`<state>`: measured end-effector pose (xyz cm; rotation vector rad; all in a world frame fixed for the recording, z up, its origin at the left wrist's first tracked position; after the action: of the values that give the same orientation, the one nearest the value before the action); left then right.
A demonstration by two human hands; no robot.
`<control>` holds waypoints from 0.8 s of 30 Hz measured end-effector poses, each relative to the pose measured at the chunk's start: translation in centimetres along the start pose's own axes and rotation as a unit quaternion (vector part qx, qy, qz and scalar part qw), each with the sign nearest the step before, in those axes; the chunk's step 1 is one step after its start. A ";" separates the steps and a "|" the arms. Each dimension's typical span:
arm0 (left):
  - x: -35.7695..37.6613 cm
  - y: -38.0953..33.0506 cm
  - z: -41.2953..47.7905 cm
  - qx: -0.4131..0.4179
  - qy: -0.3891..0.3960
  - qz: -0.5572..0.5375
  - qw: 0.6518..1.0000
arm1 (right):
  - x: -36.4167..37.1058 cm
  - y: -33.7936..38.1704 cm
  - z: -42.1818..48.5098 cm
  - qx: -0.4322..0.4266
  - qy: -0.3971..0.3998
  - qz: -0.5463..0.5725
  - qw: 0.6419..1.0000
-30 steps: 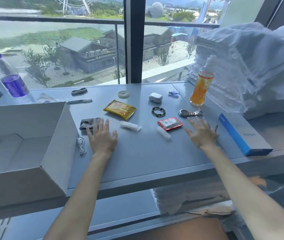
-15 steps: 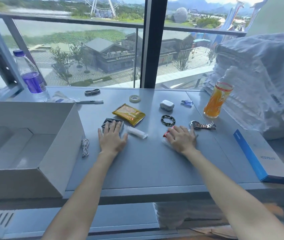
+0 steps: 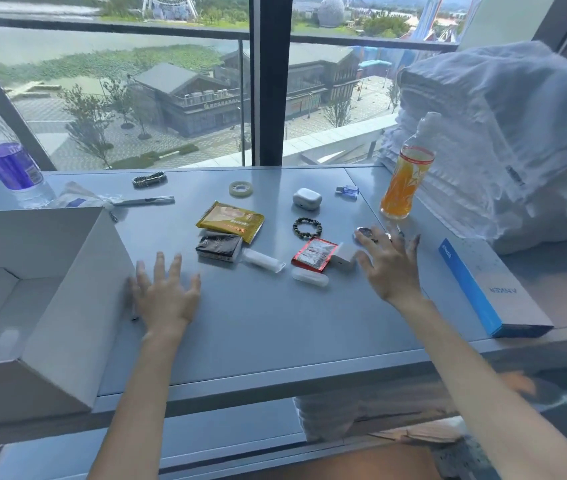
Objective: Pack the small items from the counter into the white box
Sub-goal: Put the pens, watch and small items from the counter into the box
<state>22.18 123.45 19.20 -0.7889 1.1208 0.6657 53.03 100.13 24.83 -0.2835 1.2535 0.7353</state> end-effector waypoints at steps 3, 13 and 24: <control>1.7 -1.0 0.6 0.007 0.060 0.016 0.998 | -0.9 -3.9 0.6 0.039 0.022 -0.019 0.999; -0.1 -3.1 1.0 0.003 0.009 0.041 0.999 | -1.3 -7.5 -1.8 0.056 0.061 0.017 0.996; -0.4 0.6 -2.3 -0.012 0.007 0.000 1.000 | 2.5 7.6 -3.6 -0.124 0.096 0.067 0.985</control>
<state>20.37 121.89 18.97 -0.8152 1.1274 0.6759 45.72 104.56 22.81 -0.4876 1.3738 1.0007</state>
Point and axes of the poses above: each hand's wrist, its own z-axis towards the middle knuckle, its own x-axis out of the palm, y = z × x, the point moved 8 cm from there along z, towards the middle knuckle, and after that the axes turned 14 degrees about x, right-handed, at the moved point
